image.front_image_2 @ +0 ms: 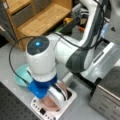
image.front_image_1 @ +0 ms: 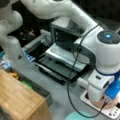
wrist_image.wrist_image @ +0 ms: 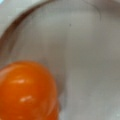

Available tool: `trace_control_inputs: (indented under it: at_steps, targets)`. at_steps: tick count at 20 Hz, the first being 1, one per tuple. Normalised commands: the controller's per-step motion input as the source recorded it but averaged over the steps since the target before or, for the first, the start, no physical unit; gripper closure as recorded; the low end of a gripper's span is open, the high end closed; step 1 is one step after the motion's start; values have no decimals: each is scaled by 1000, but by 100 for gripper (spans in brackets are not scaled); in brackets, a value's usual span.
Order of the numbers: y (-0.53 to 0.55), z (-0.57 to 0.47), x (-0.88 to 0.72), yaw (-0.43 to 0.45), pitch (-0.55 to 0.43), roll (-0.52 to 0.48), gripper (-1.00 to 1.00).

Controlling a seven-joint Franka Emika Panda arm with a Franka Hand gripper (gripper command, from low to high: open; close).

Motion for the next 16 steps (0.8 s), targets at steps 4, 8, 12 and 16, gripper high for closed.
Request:
trace_control_inputs:
  at_steps: [4, 8, 12, 16]
  targets:
    - [7, -50, -91, 61, -109, -188, -100]
    - [11, -38, -96, 57, -102, -184, -100]
    - [12, 20, -114, 52, -78, -182, -100]
    - [12, 85, -150, 44, -39, -178, -100]
